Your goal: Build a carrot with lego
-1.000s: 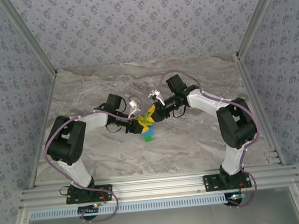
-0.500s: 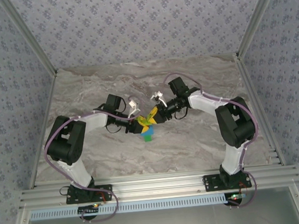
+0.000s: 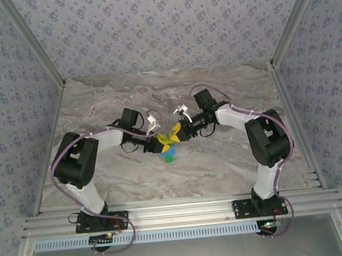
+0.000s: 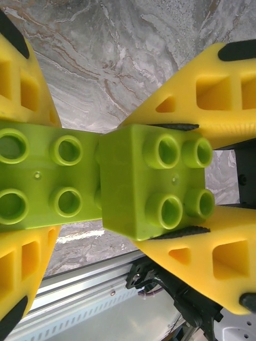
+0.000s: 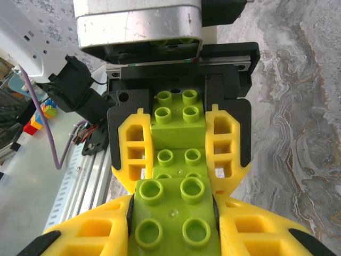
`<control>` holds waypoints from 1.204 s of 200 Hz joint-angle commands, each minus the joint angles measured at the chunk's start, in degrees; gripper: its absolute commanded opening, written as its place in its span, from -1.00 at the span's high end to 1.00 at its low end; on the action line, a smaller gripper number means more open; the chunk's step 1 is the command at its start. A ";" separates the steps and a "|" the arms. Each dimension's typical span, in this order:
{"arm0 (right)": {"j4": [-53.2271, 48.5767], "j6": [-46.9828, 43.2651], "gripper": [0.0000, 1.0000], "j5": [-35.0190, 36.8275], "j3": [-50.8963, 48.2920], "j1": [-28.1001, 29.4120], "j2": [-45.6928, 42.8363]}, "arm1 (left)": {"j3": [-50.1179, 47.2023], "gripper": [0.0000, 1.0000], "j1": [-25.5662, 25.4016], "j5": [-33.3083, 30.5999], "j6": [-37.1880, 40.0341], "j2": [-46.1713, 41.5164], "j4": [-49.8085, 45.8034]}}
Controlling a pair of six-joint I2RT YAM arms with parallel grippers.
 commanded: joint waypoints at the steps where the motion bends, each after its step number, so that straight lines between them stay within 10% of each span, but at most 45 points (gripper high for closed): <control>1: -1.91 -0.48 0.60 0.33 -1.41 0.53 1.25 | -0.03 0.78 0.85 2.60 -0.68 -1.45 2.91; 241: 3.05 2.30 0.62 2.55 -5.09 1.50 4.40 | -1.20 0.78 1.07 1.09 -1.96 -1.91 5.95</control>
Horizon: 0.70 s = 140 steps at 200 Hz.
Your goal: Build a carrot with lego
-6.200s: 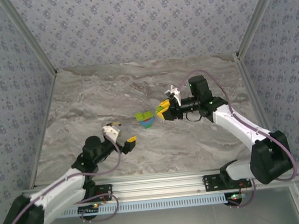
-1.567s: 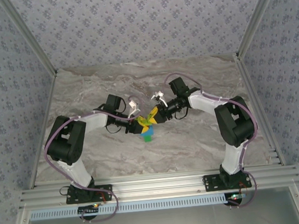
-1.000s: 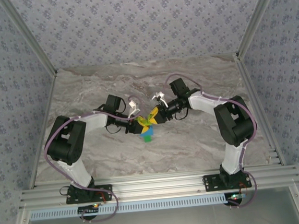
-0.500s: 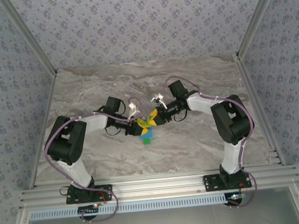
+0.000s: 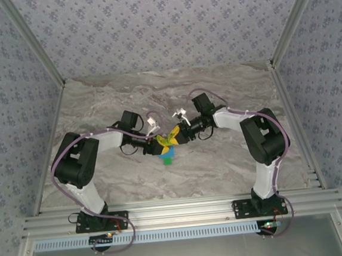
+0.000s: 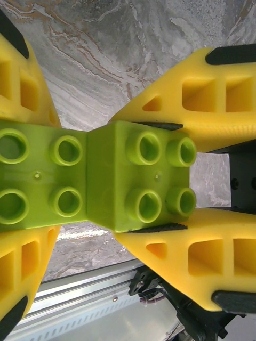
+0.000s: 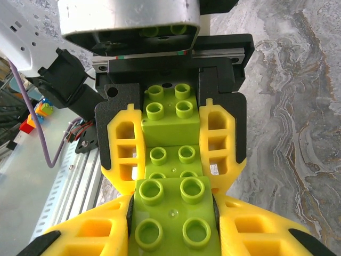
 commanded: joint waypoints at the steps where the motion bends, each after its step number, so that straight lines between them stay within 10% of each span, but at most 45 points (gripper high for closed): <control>1: -3.33 0.14 0.62 2.36 -2.41 0.36 2.02 | 0.80 0.78 0.94 3.32 0.52 -1.90 4.84; 140: 3.88 4.86 0.63 2.40 -6.46 0.75 2.12 | -1.50 0.79 1.64 2.64 -3.07 -3.40 10.81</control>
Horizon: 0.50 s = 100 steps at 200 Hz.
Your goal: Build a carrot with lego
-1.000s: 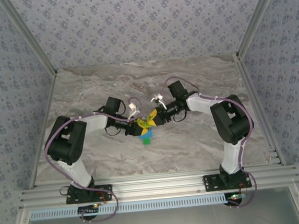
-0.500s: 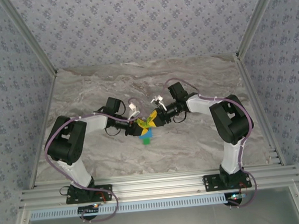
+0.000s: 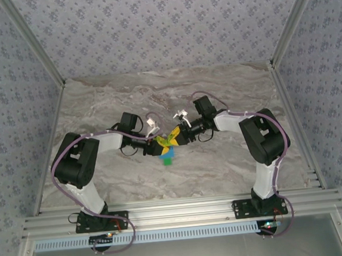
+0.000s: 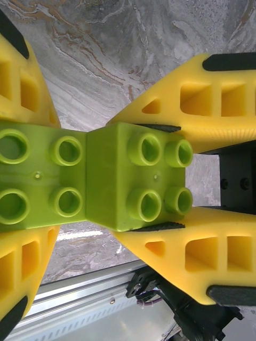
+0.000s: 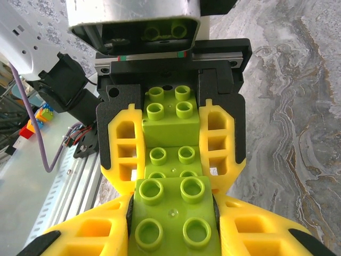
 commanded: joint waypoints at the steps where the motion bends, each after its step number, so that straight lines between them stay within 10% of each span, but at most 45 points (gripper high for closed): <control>1: -5.18 0.45 0.63 3.45 -2.53 0.85 2.12 | 0.61 0.79 1.45 2.43 -0.39 -3.44 6.08; 100: -10.41 -2.11 0.27 2.20 1.58 0.55 1.27 | 0.68 0.79 1.36 1.47 -0.55 -3.96 5.74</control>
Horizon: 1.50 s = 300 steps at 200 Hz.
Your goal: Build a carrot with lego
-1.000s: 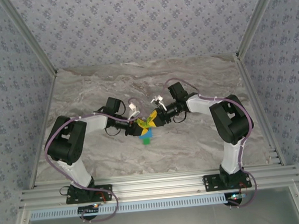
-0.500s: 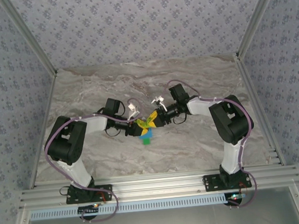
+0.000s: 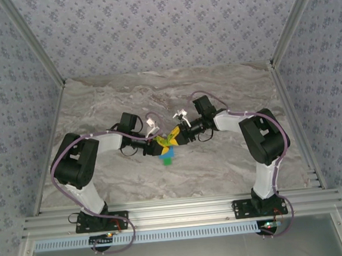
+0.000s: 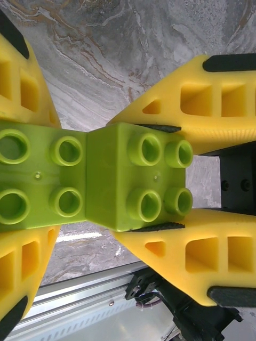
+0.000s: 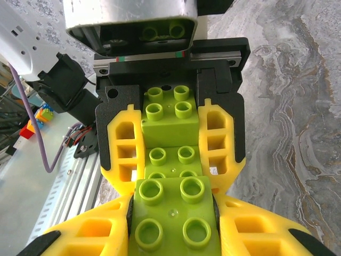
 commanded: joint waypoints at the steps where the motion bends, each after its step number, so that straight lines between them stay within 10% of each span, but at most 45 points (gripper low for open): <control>1: -8.93 -1.92 0.26 2.00 0.72 0.50 1.21 | 1.09 0.79 1.29 1.86 -0.08 -3.54 4.91; 62: -12.91 -4.19 -1.00 1.89 2.54 0.57 -1.06 | 1.29 0.79 1.37 1.05 0.06 -3.53 4.90; 163: 5.39 9.16 -1.00 12.50 -14.15 -7.78 -18.99 | -5.15 0.63 -2.68 -20.04 1.91 -9.44 14.59; 300: 8.79 11.94 -1.00 13.16 -16.49 -9.10 -19.62 | -7.34 0.06 -4.95 -23.57 4.40 -9.56 17.69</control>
